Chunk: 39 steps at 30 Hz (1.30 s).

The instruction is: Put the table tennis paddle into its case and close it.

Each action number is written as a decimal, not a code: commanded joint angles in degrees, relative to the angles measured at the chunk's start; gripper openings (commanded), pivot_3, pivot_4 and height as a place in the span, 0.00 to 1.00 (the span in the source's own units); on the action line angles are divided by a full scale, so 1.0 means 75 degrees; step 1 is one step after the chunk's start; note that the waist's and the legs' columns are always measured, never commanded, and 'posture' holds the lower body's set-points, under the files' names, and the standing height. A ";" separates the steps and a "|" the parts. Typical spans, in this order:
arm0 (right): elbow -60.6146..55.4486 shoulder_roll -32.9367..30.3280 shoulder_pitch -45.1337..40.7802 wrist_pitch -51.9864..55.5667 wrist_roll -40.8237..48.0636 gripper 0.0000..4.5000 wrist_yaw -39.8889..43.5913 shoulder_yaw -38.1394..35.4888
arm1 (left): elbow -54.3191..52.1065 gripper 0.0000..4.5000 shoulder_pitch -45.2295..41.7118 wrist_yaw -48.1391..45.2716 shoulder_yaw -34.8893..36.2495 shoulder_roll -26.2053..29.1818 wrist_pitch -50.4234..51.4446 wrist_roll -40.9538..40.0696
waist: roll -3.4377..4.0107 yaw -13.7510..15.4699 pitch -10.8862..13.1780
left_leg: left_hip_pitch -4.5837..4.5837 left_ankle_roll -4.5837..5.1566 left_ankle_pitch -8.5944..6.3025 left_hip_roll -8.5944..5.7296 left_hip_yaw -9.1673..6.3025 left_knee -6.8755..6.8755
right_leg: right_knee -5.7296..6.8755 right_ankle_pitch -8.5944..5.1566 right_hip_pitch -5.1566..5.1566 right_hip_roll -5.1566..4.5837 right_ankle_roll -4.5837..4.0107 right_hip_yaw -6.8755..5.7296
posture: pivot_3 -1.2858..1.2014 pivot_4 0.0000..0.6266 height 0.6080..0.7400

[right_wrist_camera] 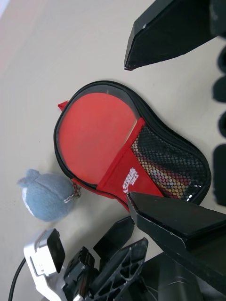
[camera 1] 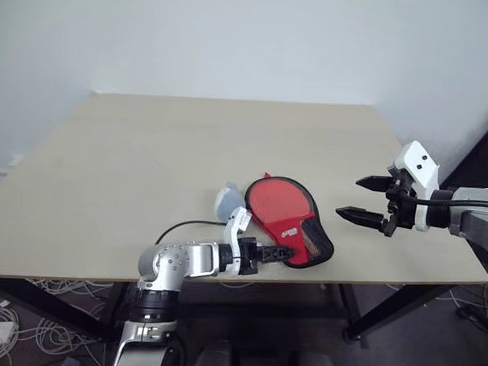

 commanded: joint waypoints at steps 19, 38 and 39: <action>-0.0239 0.0242 -0.0092 0.0071 0.0241 1.00 -0.0384 -0.0218 | 0.0910 0.99 -0.0919 0.1785 0.1678 -0.1483 0.1116 0.0338 | -0.0003 0.0008 -0.0002 | 0.0014 -0.0001 0.0000 -0.0007 -0.0005 0.0000 | -0.0003 -0.0001 0.0018 -0.0003 -0.0001 0.0000 | 0.52 0.00 1.00; -0.0184 0.0207 -0.0190 0.0025 0.0205 1.00 -0.0338 -0.0175 | 0.1417 0.29 -0.0908 0.2114 0.1780 -0.1389 0.1086 0.0638 | -0.0007 0.0152 0.0000 | 0.0039 0.0003 -0.0008 -0.0007 0.0003 -0.0006 | -0.0008 -0.0003 0.0033 -0.0005 0.0001 0.0003 | 0.52 0.00 1.00; -0.0166 0.0193 -0.0208 0.0017 0.0199 1.00 -0.0318 -0.0169 | 0.1484 0.20 -0.0912 0.2120 0.1761 -0.1351 0.1090 0.0673 | -0.0007 0.0156 0.0000 | 0.0039 0.0003 -0.0007 -0.0007 0.0003 -0.0006 | -0.0008 -0.0003 0.0032 -0.0004 0.0000 0.0003 | 0.52 0.00 1.00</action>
